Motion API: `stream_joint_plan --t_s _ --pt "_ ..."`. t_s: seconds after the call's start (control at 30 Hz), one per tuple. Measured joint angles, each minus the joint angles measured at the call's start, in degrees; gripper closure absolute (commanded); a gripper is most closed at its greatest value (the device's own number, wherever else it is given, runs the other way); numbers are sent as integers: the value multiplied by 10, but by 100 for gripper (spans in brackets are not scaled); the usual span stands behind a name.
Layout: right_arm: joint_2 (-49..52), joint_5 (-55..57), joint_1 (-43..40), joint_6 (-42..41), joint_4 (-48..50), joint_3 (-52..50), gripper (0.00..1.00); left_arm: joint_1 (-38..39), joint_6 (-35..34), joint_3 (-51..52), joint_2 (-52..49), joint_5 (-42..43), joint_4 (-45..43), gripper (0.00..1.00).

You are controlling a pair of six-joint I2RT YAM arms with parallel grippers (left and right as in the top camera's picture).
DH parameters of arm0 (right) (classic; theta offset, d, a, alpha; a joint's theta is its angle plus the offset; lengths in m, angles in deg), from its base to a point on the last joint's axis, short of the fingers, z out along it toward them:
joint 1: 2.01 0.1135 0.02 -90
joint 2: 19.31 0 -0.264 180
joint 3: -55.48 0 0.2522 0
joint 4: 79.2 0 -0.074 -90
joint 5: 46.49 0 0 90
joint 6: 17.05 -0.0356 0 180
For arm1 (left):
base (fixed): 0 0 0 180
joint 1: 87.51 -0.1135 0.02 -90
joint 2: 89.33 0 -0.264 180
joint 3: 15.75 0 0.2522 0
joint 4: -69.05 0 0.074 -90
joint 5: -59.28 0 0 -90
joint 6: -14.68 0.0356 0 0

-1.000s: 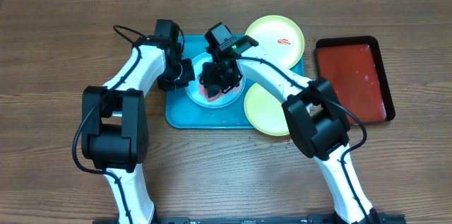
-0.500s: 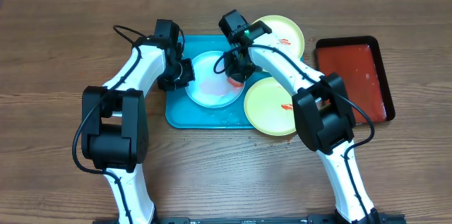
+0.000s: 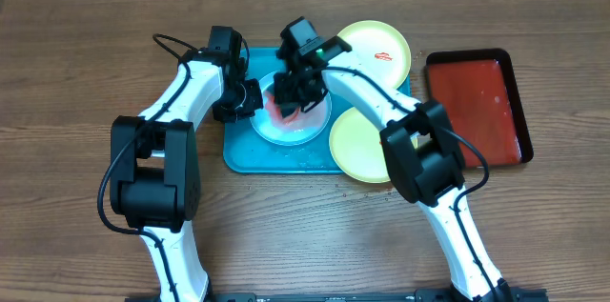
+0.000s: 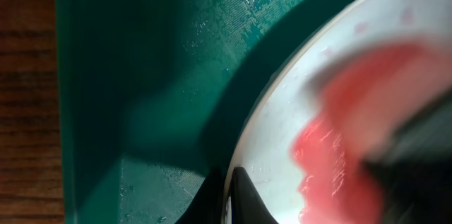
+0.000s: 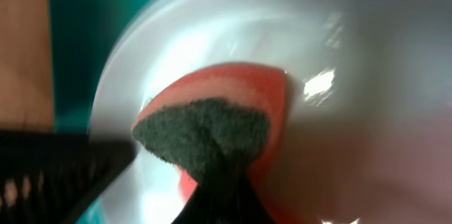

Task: Clean dirty plates on tray and stack at the side
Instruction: 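Scrub the white plate with the sponge while left gripper holds it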

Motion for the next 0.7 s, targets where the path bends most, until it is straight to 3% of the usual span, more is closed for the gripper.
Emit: stream_joint_plan --t_s 0.33,0.53,0.7 --pt "-4 -17 4 20 -141 7 96 0 0 0 0 0 2 96" --pt "-25 160 4 21 -160 6 96 0 0 0 0 1 2 96" --pt "-26 273 4 21 -100 3 96 0 0 0 0 2 2 96"
